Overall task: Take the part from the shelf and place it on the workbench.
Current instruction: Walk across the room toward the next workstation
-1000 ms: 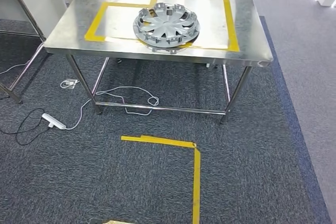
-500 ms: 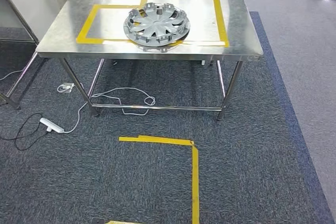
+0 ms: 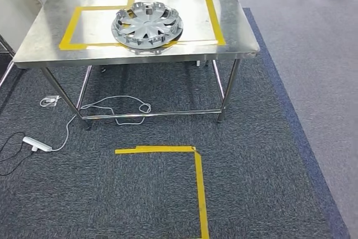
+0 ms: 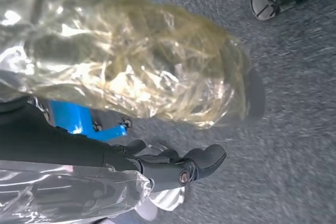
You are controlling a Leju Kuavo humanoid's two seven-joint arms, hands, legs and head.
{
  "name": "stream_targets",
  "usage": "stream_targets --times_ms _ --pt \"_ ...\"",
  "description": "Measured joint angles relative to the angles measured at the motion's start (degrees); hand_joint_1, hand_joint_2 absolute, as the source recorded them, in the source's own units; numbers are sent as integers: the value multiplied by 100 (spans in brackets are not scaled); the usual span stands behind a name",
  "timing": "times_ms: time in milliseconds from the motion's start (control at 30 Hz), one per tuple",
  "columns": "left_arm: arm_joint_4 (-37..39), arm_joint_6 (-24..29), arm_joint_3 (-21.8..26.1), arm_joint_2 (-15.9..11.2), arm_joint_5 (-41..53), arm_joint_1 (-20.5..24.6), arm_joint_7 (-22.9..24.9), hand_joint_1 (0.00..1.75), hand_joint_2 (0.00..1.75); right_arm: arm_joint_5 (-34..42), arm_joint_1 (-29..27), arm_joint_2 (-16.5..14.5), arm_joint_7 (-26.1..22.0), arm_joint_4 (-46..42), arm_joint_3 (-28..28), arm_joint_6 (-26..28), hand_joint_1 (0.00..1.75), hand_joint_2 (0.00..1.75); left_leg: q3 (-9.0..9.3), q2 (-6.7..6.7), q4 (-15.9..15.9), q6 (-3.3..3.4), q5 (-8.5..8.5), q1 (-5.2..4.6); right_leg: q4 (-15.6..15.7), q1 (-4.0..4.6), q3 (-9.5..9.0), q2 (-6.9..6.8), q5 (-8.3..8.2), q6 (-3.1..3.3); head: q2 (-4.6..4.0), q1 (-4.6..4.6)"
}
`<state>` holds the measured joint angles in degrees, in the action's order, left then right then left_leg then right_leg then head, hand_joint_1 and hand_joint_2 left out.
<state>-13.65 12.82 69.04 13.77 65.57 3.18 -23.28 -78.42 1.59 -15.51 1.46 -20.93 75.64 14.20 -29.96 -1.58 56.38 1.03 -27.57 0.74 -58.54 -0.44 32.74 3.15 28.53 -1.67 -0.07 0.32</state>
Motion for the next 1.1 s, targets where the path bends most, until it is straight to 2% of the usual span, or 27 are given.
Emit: stream_targets --times_ms 33,100,133,167,200,267,300,333,367,433,500,533,600,633,667,700,733,800,833,867,900,933,967,1000,1033,1067,1100 --pt "-1 1 7 3 1 -1 0 0 0 -3 3 3 2 6 9 -2 0 0 -2 67 -16 28 11 6 -266 -3 131 -98 155 -19 0 27" --pt "-1 3 21 3 1 -12 1 0 0 -5 9 5 2 16 16 -3 0 0 -20 202 -14 48 13 -8 -1055 -12 499 -238 536 -60 0 75" --pt "-1 3 26 4 1 -18 1 0 0 -5 6 6 3 20 18 -4 0 0 -26 274 -11 48 12 -14 -1368 -16 639 -263 646 -74 0 78" --pt "-1 3 29 4 1 -20 1 0 0 -5 -1 6 3 25 20 -4 0 0 -29 342 -9 48 12 -18 -1489 -19 682 -279 649 -82 0 79" --pt "-1 3 31 4 1 -18 1 0 0 -5 -8 6 4 30 22 -4 0 0 -27 401 -7 46 11 -19 -1363 -19 602 -299 538 -81 0 80" --pt "-1 2 32 8 1 -10 2 0 0 -5 -15 7 4 36 26 -4 0 0 -5 504 -6 30 2 -22 -560 -13 158 -437 176 -60 0 81" --pt "-1 2 32 10 1 -9 2 0 0 -4 -7 8 4 39 27 -4 0 0 4 545 -3 9 -7 -34 -168 0 -59 -523 54 -36 0 81" --pt "-1 2 33 11 1 -7 1 0 0 -4 0 8 3 41 27 -4 0 0 12 582 1 -18 -13 -47 99 15 -205 -583 -9 -9 0 78" --pt "-1 2 33 13 1 -4 1 0 0 -4 4 8 3 43 26 -4 0 0 17 618 4 -49 -14 -59 216 31 -257 -609 -14 16 0 75" --pt "-1 3 34 16 2 6 1 0 0 -4 0 8 2 48 26 -4 0 0 29 685 2 -112 -16 -64 227 39 -234 -523 -27 80 0 72" --pt "-1 3 34 17 4 15 1 0 0 -4 -3 6 2 52 27 -4 0 0 0 583 119 -180 -137 -45 253 16 -242 -436 -62 149 0 62" --pt "-1 3 35 16 4 15 1 0 0 -4 0 5 2 55 27 -4 0 0 -77 476 322 -209 -290 -34 268 1 -254 -389 -86 181 0 52" --pt "-1 3 38 14 5 5 2 0 0 -5 6 4 2 60 27 -4 0 0 -375 272 1034 -234 -696 -19 266 1 -236 -291 -110 220 0 35" --pt "-1 3 40 13 5 -5 2 0 0 -5 6 4 2 61 27 -4 0 0 -531 238 1384 -235 -833 -18 263 7 -227 -228 -117 230 0 34" --pt "-1 3 41 12 4 -13 2 0 0 -5 3 4 2 62 27 -4 0 0 -624 221 1588 -229 -862 -18 257 15 -221 -163 -120 234 0 33" --pt "-1 3 41 11 4 -19 2 0 0 -5 0 4 2 63 27 -4 0 0 -626 210 1583 -216 -771 -19 250 23 -219 -92 -121 235 0 33" --pt "-1 3 41 10 4 -21 2 0 0 -5 -2 3 2 64 27 -4 0 0 -527 185 1354 -194 -578 -19 241 30 -221 -21 -121 235 0 34" --pt "-1 3 41 3 4 -20 2 0 0 -5 2 -1 2 71 27 -4 0 0 -192 -29 588 -126 -166 -15 218 43 -214 112 -122 219 0 39" --pt "-1 3 42 0 4 -18 2 0 0 -5 8 -4 2 76 27 -4 0 0 -63 -139 282 -101 -61 -14 203 45 -194 177 -127 199 0 38" --pt "-1 3 43 -3 4 -16 3 0 0 -4 12 -5 2 80 27 -4 0 0 7 -222 105 -82 -27 -16 194 39 -165 232 -135 169 0 41" --pt "-1 3 43 -6 4 -14 5 0 0 -4 12 -6 2 84 27 -4 0 0 17 -228 62 -72 -47 -23 189 31 -135 284 -148 128 0 40" --pt "-1 3 43 -4 5 -12 8 0 0 -4 6 -3 3 85 28 -4 0 0 22 -179 28 -57 -40 -22 193 19 -96 335 -161 87 0 37" --pt "-2 3 43 -2 5 -8 10 0 0 -3 -2 0 3 88 30 -4 0 0 26 -119 5 -33 -22 -18 178 15 -64 299 -151 51 0 41" --pt "-2 3 43 0 5 -3 10 0 0 -4 -6 3 4 91 31 -4 0 0 32 -56 -23 0 -5 -10 101 18 -7 195 -88 17 0 55" --pt "-3 3 43 3 5 -2 9 0 0 -4 -3 6 4 93 33 -4 0 0 37 17 -51 29 10 0 -84 24 96 49 42 -15 0 77" --pt "-3 3 43 4 5 -6 9 0 0 -4 5 8 4 95 34 -4 0 0 37 90 -59 47 14 -3 -392 21 241 -114 230 -42 0 95" --pt "-3 3 43 4 5 -14 9 0 0 -5 13 9 4 96 34 -4 0 0 31 166 -59 59 11 -8 -800 15 437 -214 446 -74 0 113"
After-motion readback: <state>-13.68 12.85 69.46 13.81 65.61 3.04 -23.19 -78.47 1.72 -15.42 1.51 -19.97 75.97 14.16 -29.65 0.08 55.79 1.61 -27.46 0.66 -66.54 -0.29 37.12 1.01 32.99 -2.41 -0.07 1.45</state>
